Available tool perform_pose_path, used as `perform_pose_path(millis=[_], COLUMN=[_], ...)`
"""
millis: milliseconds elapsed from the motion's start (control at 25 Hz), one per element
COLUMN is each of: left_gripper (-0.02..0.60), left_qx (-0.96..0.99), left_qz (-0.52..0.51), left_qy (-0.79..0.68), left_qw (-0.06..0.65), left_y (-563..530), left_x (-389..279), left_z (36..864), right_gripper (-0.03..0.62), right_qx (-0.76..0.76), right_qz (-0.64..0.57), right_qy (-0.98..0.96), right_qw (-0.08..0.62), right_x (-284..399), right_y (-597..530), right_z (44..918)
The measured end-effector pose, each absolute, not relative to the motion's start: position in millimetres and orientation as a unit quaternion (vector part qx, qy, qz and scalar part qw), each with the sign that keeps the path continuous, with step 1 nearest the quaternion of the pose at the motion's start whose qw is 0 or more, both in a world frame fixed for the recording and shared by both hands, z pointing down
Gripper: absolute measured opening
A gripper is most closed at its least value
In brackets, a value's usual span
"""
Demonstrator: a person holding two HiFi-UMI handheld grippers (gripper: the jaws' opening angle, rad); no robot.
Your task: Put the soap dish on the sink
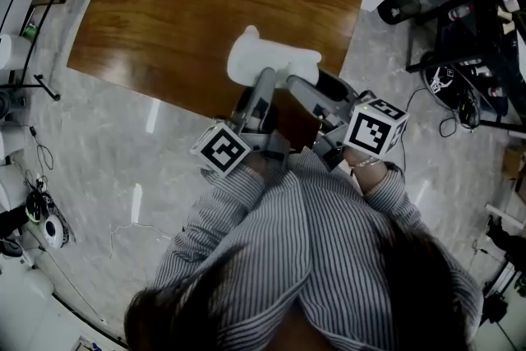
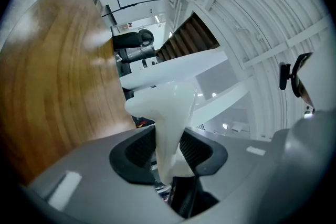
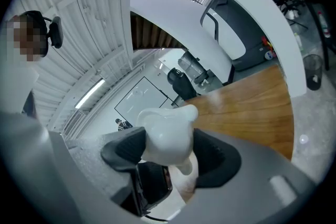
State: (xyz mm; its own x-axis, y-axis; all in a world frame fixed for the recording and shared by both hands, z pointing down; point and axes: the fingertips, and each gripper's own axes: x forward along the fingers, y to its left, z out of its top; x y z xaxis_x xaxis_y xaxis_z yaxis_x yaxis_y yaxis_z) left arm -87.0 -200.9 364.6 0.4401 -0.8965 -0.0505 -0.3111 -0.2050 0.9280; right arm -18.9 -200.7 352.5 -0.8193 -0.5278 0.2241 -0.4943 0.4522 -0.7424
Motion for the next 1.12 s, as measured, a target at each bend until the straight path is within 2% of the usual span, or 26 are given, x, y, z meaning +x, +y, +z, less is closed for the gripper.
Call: perform_pose_path(millis=[520,880,1120], left_gripper=[0.138,0.138,0.137], left_qx=[0.662,0.612,0.594], left_qz=[-0.248,-0.243,-0.229], left_qy=[-0.476,-0.477,-0.491], left_qw=[0.523,0.582,0.595], left_y=[-199.7,-187.1,-178.6], left_x=[-85.3,-73.6,-75.9], left_z=[456.7,516.8,539.5], right_gripper=[0.275,0.275,0.275], right_qx=[-0.296,-0.307,-0.312], right_qz=[-0.512,-0.554,-0.568], right_qy=[0.806,0.771,0.757], right_qw=[-0.026,-0.067,-0.086], right_x=[-11.5,-2.3,0.1], right_y=[-204.6,-196.9,-191.1], right_z=[439.9,497.5,517.3])
